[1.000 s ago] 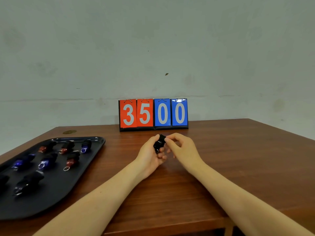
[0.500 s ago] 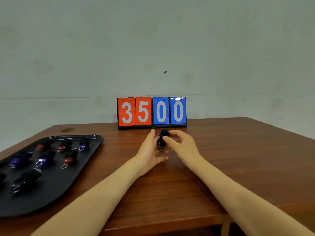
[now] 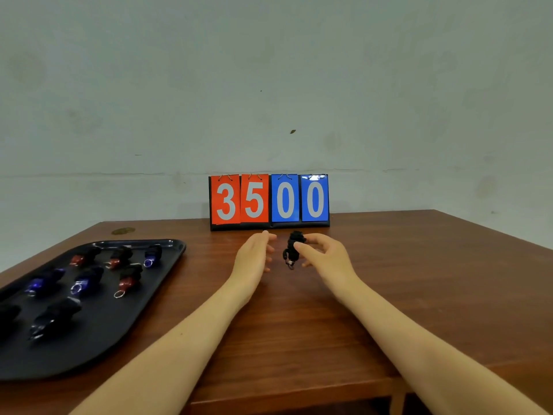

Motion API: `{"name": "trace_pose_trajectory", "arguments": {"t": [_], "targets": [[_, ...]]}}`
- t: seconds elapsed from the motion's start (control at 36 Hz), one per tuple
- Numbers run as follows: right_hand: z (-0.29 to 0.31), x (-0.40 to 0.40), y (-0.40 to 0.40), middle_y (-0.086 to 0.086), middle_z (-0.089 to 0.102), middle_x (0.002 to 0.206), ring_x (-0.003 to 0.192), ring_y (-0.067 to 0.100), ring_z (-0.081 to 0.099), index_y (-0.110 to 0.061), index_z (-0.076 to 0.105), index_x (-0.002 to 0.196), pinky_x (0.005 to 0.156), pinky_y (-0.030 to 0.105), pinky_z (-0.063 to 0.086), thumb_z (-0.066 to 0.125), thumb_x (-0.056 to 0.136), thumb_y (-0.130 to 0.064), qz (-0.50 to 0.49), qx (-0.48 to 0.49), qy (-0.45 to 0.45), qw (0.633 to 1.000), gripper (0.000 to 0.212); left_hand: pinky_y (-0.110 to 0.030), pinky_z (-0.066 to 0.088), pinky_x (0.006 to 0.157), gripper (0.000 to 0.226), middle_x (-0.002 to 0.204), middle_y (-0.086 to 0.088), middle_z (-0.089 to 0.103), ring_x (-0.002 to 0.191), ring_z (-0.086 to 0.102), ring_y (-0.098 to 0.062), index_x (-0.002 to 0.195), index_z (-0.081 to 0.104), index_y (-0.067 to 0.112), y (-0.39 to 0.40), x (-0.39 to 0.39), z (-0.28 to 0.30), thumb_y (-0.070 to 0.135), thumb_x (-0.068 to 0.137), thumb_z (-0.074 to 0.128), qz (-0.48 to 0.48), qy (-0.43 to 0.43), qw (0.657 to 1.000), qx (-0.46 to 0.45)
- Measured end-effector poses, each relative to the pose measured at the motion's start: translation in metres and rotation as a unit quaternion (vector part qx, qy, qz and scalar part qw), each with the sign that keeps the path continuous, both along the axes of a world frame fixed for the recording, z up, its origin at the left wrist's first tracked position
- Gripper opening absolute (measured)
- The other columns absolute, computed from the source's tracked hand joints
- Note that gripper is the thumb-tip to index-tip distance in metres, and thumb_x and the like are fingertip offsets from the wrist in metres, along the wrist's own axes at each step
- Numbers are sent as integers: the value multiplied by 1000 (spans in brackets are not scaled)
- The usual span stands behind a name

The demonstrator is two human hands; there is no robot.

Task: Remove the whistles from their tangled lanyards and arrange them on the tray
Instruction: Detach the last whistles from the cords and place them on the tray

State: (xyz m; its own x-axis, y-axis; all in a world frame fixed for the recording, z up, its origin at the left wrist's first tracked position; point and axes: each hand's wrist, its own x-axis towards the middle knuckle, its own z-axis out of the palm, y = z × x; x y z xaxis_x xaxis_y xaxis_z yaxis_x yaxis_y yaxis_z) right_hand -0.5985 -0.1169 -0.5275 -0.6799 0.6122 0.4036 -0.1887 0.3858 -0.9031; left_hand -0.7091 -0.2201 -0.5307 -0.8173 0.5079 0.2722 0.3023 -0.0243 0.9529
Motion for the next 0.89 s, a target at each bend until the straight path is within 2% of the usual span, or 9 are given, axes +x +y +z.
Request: {"name": "trace_pose_trajectory", "arguments": {"t": [0.11,0.19,0.25,0.33,0.47,0.61,0.69,0.78,0.89], "targets": [[1,6,-3,-5,68,94,78,8,66,-18,64,108,60,13,51,64,91,-19,3,-1,-26,1000,18,-30,49,84,26,94,12,56,93,55,-11,113,60,24,-9,7,-1,29,103,36,37,67,997,-20],[3,16,-10,-3,68,93,74,9,66,-19,63,105,59,11,49,64,90,-20,7,9,-72,997,15,-35,50,95,25,108,7,60,105,56,-12,116,60,24,-25,18,4,31,101,41,51,94,993,-55],[5,21,-21,-3,69,90,74,11,66,-17,65,103,61,14,50,65,90,-21,10,-5,-75,997,13,-30,48,94,26,117,7,59,107,54,-8,120,59,23,-41,23,15,32,100,45,64,138,985,-77],[8,24,-45,-2,72,92,80,16,68,-15,69,104,66,23,53,65,90,-26,25,-22,-76,997,19,-28,48,90,25,117,8,58,104,54,-7,120,59,23,-76,23,38,31,100,45,75,190,975,-82],[9,12,-102,3,74,86,72,9,65,-14,71,97,61,20,51,66,89,-27,90,-35,-91,991,16,-22,37,81,24,114,7,57,99,50,-4,116,61,23,-151,5,57,31,99,46,119,259,941,-181],[12,-18,-169,0,69,72,61,9,60,-10,72,100,59,20,48,68,87,-29,134,-38,-98,985,23,-26,44,73,19,94,9,59,84,56,-7,108,64,19,-245,-21,54,26,98,49,202,259,909,-256],[11,-35,-202,-2,68,73,56,6,57,-8,69,107,57,17,47,67,88,-30,135,-24,-104,985,29,-23,44,69,19,95,4,63,84,57,-10,108,66,16,-295,-37,46,23,97,51,250,243,895,-278],[8,-49,-223,1,70,90,67,6,60,-12,64,114,64,18,47,66,88,-31,117,13,-113,987,32,-34,47,86,17,109,-4,63,107,57,-21,102,66,27,-337,-54,30,28,93,52,296,223,881,-295],[3,-66,-236,-4,66,111,92,7,56,-17,66,114,78,22,41,65,88,-40,89,96,-149,980,36,-43,37,100,31,129,-14,50,130,34,-33,123,59,19,-371,-64,12,30,96,50,331,159,874,-319]]}}
